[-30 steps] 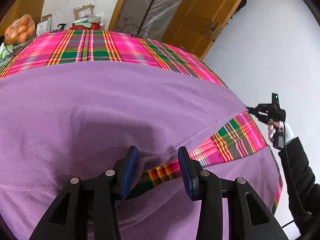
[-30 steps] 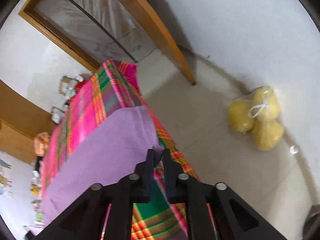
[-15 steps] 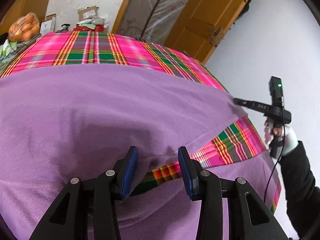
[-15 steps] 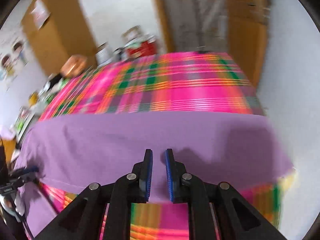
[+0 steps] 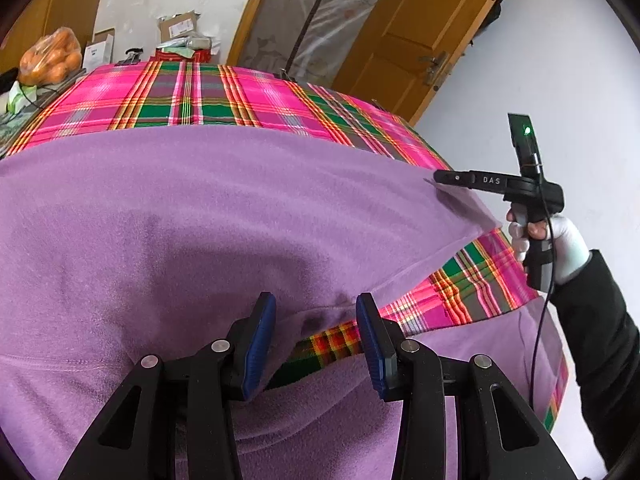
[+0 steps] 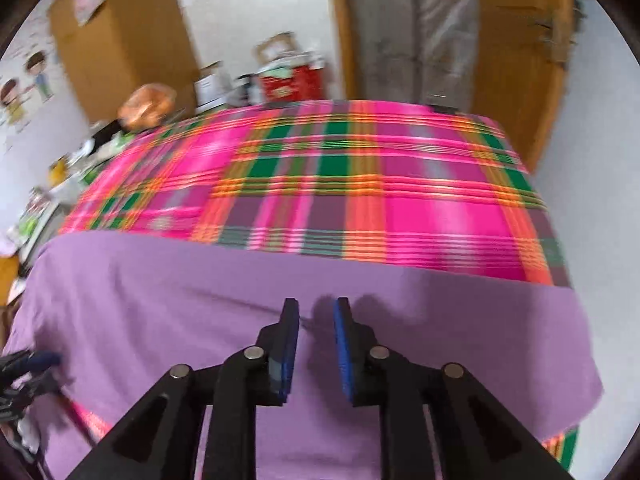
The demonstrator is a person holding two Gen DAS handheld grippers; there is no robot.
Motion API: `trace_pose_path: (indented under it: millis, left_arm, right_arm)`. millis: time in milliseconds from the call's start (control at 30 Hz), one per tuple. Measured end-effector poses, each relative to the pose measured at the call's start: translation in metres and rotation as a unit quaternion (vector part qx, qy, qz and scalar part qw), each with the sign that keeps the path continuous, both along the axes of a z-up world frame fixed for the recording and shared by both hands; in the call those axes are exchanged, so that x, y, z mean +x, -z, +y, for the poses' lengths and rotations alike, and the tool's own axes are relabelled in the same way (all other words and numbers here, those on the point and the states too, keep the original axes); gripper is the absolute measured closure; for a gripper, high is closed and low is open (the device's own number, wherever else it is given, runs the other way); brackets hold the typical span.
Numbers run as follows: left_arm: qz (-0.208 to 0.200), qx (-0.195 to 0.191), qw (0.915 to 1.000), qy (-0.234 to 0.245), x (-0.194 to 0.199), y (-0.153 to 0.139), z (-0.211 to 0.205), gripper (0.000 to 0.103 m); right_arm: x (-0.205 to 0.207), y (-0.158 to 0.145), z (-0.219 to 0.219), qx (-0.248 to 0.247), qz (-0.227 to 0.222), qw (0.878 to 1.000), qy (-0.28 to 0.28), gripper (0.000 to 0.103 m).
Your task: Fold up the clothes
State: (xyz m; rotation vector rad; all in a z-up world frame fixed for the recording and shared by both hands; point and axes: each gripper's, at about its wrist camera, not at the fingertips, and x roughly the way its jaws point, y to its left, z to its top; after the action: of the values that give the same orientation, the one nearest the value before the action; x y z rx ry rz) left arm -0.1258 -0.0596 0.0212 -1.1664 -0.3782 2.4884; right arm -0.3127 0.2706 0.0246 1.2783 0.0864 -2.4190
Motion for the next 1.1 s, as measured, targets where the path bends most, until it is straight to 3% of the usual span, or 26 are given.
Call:
trace_pose_path:
  millis: [133,233,333,400,467,500,533,633,733,867,1100]
  left_arm:
    - [-0.001,0.002,1.0000,0.000,0.000,0.001,-0.001,0.060]
    - [-0.002,0.008,1.0000,-0.001,-0.001,0.001,-0.003,0.060]
    - [-0.002,0.005,1.0000,-0.001,-0.001,0.001,-0.002,0.060]
    - [-0.001,0.002,1.0000,-0.001,0.000,0.001,0.000,0.060]
    - [-0.001,0.001,1.0000,-0.001,0.000,0.001,0.000,0.060]
    - [-0.001,0.001,1.0000,-0.001,0.000,0.001,0.000,0.060]
    - [-0.001,0.002,1.0000,-0.001,0.000,0.001,-0.001,0.060]
    - [-0.002,0.004,1.0000,-0.001,-0.001,0.001,-0.001,0.060]
    - [-0.003,0.008,1.0000,-0.001,-0.002,0.001,-0.003,0.060]
    - [-0.002,0.007,1.0000,-0.001,-0.001,0.001,-0.003,0.060]
    - [-0.002,-0.002,1.0000,0.001,-0.001,0.001,-0.001,0.060]
  right_arm:
    - [-0.007,0.005,-0.033,0.044,0.014,0.998,-0.043,0.083]
    - [-0.024,0.013,-0.045,0.064,0.019,0.996,-0.065,0.060]
    - [-0.024,0.017,-0.049,0.058,0.013,0.996,-0.072,0.059]
    - [-0.030,0.017,-0.052,0.062,0.011,0.995,-0.083,0.062]
    - [-0.033,0.016,-0.054,0.064,0.005,0.993,-0.096,0.083]
    - [-0.035,0.015,-0.055,0.064,0.001,0.993,-0.102,0.088]
    - [-0.036,0.016,-0.056,0.070,0.001,0.992,-0.103,0.101]
    - [-0.041,0.016,-0.060,0.084,0.009,0.991,-0.100,0.101]
    - [-0.042,0.013,-0.053,0.104,0.028,0.993,-0.042,0.102]
    - [-0.025,-0.003,-0.033,0.041,0.032,0.999,-0.015,0.101]
    - [-0.004,0.006,0.019,0.053,-0.006,0.998,0.044,0.101]
